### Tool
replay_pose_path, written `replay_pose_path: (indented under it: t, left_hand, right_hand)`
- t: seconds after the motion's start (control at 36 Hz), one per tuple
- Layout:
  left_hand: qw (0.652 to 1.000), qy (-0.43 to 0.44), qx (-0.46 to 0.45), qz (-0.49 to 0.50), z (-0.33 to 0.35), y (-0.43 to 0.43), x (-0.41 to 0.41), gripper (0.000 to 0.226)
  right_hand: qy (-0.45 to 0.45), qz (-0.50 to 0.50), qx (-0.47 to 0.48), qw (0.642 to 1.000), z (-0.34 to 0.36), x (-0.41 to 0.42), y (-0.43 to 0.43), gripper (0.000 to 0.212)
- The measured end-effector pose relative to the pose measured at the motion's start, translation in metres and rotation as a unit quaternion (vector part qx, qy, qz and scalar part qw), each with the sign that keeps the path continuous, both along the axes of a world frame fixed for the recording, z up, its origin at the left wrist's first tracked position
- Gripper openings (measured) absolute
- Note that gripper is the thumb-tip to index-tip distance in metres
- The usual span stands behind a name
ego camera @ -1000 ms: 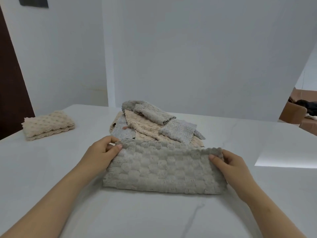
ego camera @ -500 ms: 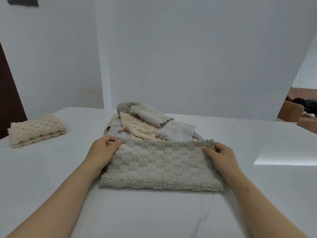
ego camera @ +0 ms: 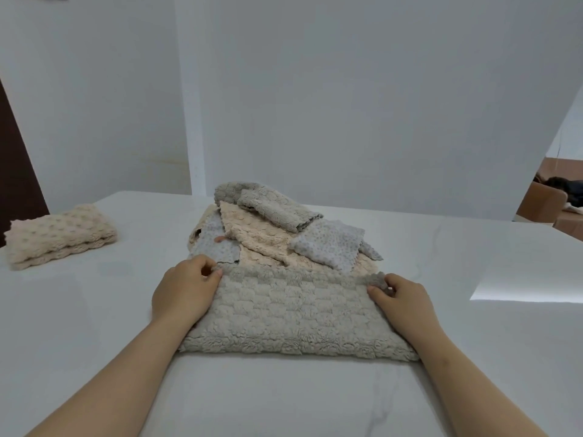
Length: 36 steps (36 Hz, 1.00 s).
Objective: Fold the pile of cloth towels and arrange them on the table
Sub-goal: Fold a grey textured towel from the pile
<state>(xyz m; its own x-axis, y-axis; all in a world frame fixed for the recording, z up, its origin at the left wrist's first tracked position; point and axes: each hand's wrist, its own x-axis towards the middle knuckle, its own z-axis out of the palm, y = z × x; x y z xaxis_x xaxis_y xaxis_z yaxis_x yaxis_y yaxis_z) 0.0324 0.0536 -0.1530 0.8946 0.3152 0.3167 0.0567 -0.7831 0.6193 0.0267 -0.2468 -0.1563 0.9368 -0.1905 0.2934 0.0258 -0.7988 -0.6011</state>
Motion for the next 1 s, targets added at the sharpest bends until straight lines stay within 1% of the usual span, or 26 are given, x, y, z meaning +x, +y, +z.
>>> replay_pose_path:
  t: [0.08, 0.14, 0.25, 0.36, 0.42, 0.47, 0.53, 0.58, 0.61, 0.67, 0.69, 0.75, 0.83, 0.86, 0.92, 1.0]
  left_hand:
    - [0.997, 0.033, 0.075, 0.004, -0.003, -0.002, 0.001, 0.022]
    - [0.993, 0.060, 0.104, 0.006, -0.003, -0.002, 0.002, 0.025]
    - [0.992, 0.076, 0.102, -0.005, -0.001, -0.002, 0.004, 0.027]
    - [0.993, 0.085, 0.084, -0.023, 0.000, -0.001, 0.003, 0.025]
    - [0.996, 0.069, 0.040, -0.046, 0.002, 0.000, 0.003, 0.016]
    - [0.997, 0.044, -0.009, -0.061, 0.006, 0.000, 0.001, 0.005]
    - [0.996, 0.022, -0.058, -0.057, 0.011, 0.001, -0.001, 0.005]
    - [0.992, 0.003, -0.114, -0.048, 0.016, 0.002, -0.002, 0.006]
    - [0.988, -0.004, -0.146, -0.047, 0.018, 0.002, -0.002, 0.006]
    - [0.977, -0.017, -0.205, -0.056, 0.023, 0.004, -0.002, 0.008]
    - [0.970, -0.022, -0.234, -0.065, 0.026, 0.005, -0.003, 0.011]
    - [0.951, -0.031, -0.297, -0.084, 0.033, 0.007, -0.005, 0.014]
    - [0.920, -0.053, -0.373, -0.107, 0.043, 0.011, -0.007, 0.012]
    - [0.911, -0.060, -0.392, -0.112, 0.046, 0.011, -0.008, 0.011]
    - [0.897, -0.074, -0.419, -0.120, 0.052, 0.011, -0.011, 0.011]
    - [0.885, -0.097, -0.438, -0.127, 0.056, 0.011, -0.013, 0.012]
  right_hand:
    - [0.036, 0.003, -0.065, 0.997, 0.001, -0.001, 0.002, 0.039]
    - [0.048, 0.007, -0.078, 0.996, 0.003, -0.001, 0.003, 0.038]
    - [0.048, 0.017, -0.080, 0.996, 0.004, -0.001, 0.003, 0.036]
    - [0.045, 0.023, -0.064, 0.997, 0.004, -0.003, 0.004, 0.023]
    - [0.035, 0.036, -0.034, 0.998, 0.005, -0.004, 0.004, 0.017]
    - [0.017, 0.049, 0.005, 0.999, 0.007, -0.006, 0.005, 0.016]
    - [0.009, 0.055, 0.056, 0.997, 0.010, -0.009, 0.005, 0.018]
    - [0.001, 0.058, 0.128, 0.990, 0.010, -0.009, 0.004, 0.012]
    - [-0.008, 0.057, 0.167, 0.984, 0.010, -0.009, 0.004, 0.010]
    - [-0.030, 0.063, 0.240, 0.968, 0.013, -0.010, 0.004, 0.021]
    - [-0.037, 0.068, 0.277, 0.958, 0.016, -0.012, 0.004, 0.023]
    - [-0.056, 0.075, 0.341, 0.935, 0.026, -0.015, 0.005, 0.020]
    - [-0.070, 0.083, 0.415, 0.903, 0.037, -0.017, 0.004, 0.009]
    - [-0.073, 0.087, 0.429, 0.896, 0.040, -0.018, 0.003, 0.010]
    - [-0.080, 0.094, 0.449, 0.885, 0.044, -0.017, 0.002, 0.025]
    - [-0.095, 0.107, 0.478, 0.867, 0.049, -0.018, 0.004, 0.043]
